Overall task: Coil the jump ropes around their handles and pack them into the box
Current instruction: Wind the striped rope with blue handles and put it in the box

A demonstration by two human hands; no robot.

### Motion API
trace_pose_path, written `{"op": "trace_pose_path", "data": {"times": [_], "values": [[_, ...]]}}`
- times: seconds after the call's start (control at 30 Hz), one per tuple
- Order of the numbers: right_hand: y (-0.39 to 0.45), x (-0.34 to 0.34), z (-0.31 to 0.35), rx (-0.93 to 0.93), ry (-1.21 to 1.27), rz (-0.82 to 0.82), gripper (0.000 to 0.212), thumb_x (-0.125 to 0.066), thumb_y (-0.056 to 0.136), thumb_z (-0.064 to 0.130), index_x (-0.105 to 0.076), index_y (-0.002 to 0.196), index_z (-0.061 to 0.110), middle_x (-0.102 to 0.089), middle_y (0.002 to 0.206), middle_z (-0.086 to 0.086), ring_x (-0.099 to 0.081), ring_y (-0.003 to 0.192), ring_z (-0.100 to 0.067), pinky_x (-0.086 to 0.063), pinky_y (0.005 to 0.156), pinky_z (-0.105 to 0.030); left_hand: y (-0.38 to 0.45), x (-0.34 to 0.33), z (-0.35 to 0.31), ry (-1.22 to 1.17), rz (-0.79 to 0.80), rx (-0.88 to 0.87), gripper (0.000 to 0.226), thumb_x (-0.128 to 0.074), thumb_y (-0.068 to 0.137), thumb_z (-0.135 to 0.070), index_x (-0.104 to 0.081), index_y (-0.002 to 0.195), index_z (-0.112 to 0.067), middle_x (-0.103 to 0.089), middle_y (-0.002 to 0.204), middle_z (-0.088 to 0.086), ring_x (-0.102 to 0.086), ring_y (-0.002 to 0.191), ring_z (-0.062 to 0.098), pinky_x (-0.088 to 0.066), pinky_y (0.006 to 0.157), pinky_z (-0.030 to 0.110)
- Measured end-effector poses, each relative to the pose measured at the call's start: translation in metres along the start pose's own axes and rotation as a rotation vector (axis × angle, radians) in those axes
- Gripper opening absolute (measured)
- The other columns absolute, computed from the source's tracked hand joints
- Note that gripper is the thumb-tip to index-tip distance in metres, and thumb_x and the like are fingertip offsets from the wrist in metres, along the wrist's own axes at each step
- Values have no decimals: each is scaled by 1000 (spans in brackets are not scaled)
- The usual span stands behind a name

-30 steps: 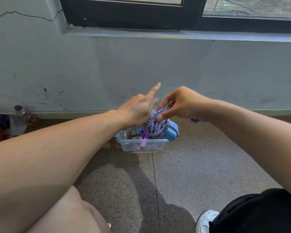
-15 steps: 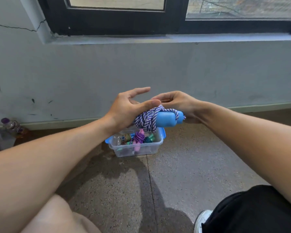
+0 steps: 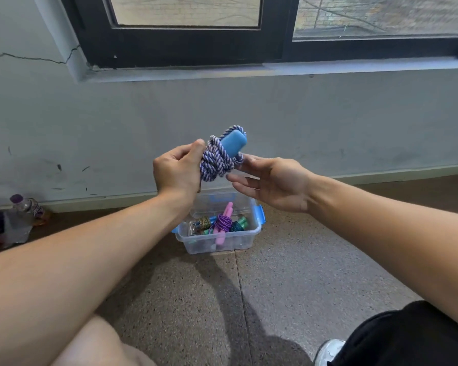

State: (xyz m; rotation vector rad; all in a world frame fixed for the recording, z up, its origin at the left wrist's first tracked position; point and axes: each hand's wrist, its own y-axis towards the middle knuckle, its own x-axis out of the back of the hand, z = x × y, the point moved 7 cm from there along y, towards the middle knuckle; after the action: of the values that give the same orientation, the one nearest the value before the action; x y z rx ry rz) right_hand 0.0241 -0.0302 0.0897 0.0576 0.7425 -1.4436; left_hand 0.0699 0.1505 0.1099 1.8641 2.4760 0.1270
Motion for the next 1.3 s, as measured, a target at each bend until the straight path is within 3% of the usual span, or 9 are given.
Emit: {"op": "trace_pose_path", "data": {"times": [0.23, 0.33, 0.5, 0.63, 0.8, 1.0, 1.13, 1.2, 1.3], "values": [[0, -7, 4, 129, -123, -70, 35, -63, 95, 27, -67, 122, 5, -69, 107, -10, -65, 91, -21, -53, 98, -34, -11, -20, 10, 483, 309, -293, 43, -45, 98, -57, -54, 136, -39, -70, 119, 1, -66, 104, 21, -53, 90, 37], [3, -1, 7, 186, -166, -152, 32, -65, 95, 15, -65, 122, -1, -68, 106, -12, -59, 86, -17, -52, 84, -25, -23, -34, 15, 402, 450, -169, 40, -38, 99, -61, -43, 132, -40, -67, 115, 3, -65, 96, 23, -56, 84, 44], [2, -3, 0, 169, -254, -147, 21, -61, 96, 8, -68, 116, 4, -74, 98, -6, -68, 81, -11, -54, 65, -18, -25, -34, 20, 335, 451, -91, 46, -46, 97, -59, -43, 138, -38, -64, 118, -4, -61, 102, 13, -47, 81, 26], [4, -3, -1, 153, -222, -204, 23, -67, 92, 12, -69, 114, 4, -74, 114, -13, -66, 92, -17, -53, 91, -28, -23, -27, 14, 315, 318, -111, 28, -52, 97, -42, -54, 125, -35, -64, 96, -10, -59, 81, 3, -39, 61, 16], [3, -8, 8, 178, -105, -200, 31, -72, 89, 20, -67, 115, 4, -73, 93, -9, -65, 82, -18, -53, 95, -35, -31, -32, 6, 222, 215, -158, 30, -47, 100, -40, -45, 128, -31, -65, 99, -2, -63, 91, 22, -49, 74, 37], [6, 2, 11, 246, -206, -294, 31, -70, 86, 14, -68, 114, 0, -72, 98, -14, -63, 84, -22, -47, 82, -34, -37, -46, 18, 103, 372, 52, 49, -54, 82, -45, -45, 129, -38, -70, 106, 3, -68, 98, 26, -53, 91, 53], [8, 9, 13, 297, -408, -288, 25, -70, 87, 21, -74, 106, 5, -76, 106, -13, -71, 93, -24, -52, 94, -39, -41, -56, 27, -61, 538, 254, 68, -60, 77, -30, -42, 139, -50, -72, 109, 13, -70, 97, 36, -52, 86, 68], [9, 10, 10, 307, -522, -252, 27, -69, 90, 30, -75, 106, 8, -77, 101, -9, -73, 99, -26, -54, 99, -43, -39, -58, 27, -121, 574, 310, 82, -58, 88, -13, -21, 153, -47, -71, 112, 11, -69, 97, 34, -54, 90, 59], [7, 8, 6, 337, -668, -242, 40, -68, 85, 48, -74, 105, 13, -77, 100, -6, -72, 101, -27, -52, 99, -50, -34, -53, 25, -132, 612, 291, 77, -53, 91, 2, -27, 153, -36, -69, 115, 14, -66, 90, 27, -55, 86, 47]]}}
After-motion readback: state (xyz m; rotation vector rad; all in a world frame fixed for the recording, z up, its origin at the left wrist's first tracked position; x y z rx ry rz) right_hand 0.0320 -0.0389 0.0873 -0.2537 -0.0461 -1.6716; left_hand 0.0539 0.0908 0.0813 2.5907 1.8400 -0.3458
